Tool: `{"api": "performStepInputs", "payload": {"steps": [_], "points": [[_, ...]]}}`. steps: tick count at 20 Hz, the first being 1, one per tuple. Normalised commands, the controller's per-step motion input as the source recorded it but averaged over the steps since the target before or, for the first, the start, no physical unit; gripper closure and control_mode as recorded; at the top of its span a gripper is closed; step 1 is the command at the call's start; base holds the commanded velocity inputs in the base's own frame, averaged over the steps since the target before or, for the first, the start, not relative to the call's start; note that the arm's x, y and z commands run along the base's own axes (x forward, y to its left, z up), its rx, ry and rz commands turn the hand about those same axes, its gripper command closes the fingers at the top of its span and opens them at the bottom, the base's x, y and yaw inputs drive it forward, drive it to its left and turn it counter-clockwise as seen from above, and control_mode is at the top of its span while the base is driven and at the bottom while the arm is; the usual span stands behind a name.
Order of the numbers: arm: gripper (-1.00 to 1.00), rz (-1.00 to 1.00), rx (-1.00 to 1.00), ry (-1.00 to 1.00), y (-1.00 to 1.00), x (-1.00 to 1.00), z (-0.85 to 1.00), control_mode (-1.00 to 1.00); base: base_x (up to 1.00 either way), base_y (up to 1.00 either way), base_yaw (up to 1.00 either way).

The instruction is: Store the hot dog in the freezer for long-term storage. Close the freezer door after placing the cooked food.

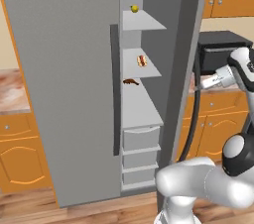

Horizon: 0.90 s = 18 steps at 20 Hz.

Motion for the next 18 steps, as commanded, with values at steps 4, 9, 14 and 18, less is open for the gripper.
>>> {"api": "performStepInputs", "payload": {"steps": [4, 9, 14, 18], "points": [[-1.00, 0.00, -0.02, 0.00, 0.67, 0.00, 0.00, -1.00, 0.00, 0.00, 0.00], [-1.00, -0.02, 0.00, 0.01, 0.31, 0.36, 0.00, -1.00, 0.00, 0.00, 0.00], [-1.00, -0.11, -0.01, 0.00, 0.37, 0.54, -0.01, -1.00, 0.00, 0.00, 0.00], [-1.00, -0.14, -0.04, 0.00, 0.42, 0.52, 0.00, -1.00, 0.00, 0.00, 0.00]]}}
